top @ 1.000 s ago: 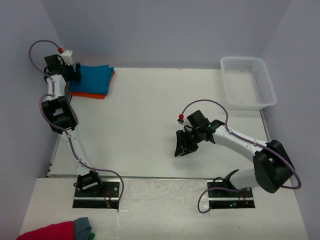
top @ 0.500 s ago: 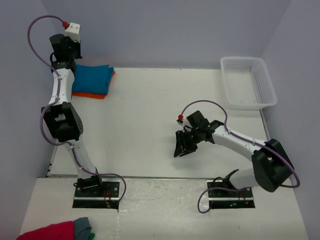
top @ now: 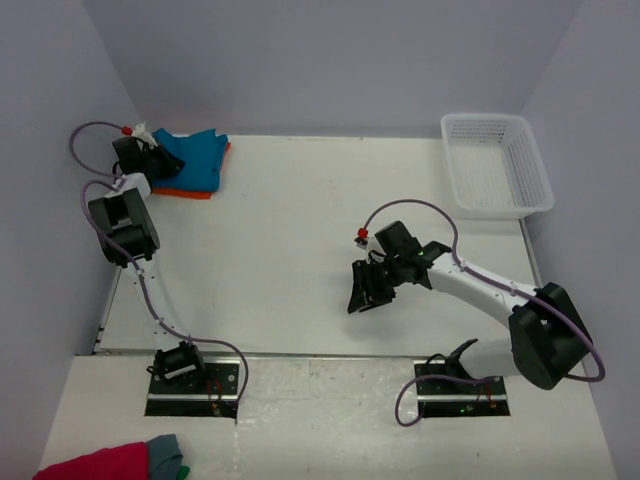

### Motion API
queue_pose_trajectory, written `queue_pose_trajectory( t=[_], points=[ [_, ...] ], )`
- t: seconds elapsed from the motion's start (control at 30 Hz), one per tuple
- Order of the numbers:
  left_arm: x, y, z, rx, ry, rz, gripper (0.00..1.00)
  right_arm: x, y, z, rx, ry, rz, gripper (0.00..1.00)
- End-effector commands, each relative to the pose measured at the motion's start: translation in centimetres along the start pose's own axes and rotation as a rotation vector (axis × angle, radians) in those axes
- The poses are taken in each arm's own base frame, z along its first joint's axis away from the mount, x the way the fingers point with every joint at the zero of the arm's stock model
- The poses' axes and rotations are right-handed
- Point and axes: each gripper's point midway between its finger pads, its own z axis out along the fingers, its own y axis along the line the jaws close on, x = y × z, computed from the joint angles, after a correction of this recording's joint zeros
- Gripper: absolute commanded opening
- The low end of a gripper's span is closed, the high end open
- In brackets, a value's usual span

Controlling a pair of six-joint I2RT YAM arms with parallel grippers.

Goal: Fold and stack the t-shirts
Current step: Put the neatly folded tshirt into the corner of the board with the left arm

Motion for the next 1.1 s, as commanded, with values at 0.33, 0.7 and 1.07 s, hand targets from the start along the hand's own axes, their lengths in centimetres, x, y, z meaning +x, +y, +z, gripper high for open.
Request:
queue_pose_trajectory(
  t=[0.33, 0.7, 1.07],
  points=[
    [-1.9, -0.4, -0.9, 0.160, -0.134, -0.174, 0.00, -0.2, 0.4, -0.1, -0.015, -0.018, -0.009, 0.42],
    [-11.7, -2.9, -7.4, -0.034, -0.317, 0.149, 0.00, -0.3, 0.7, -0.2, -0.027, -0.033, -0.010, 0.42],
    [-17.3, -12.0, -10.8, 0.069, -0.403, 0.363, 0.00, 0.0, 1.2, -0.7, -0.047, -0.059, -0.016, 0.41]
  ],
)
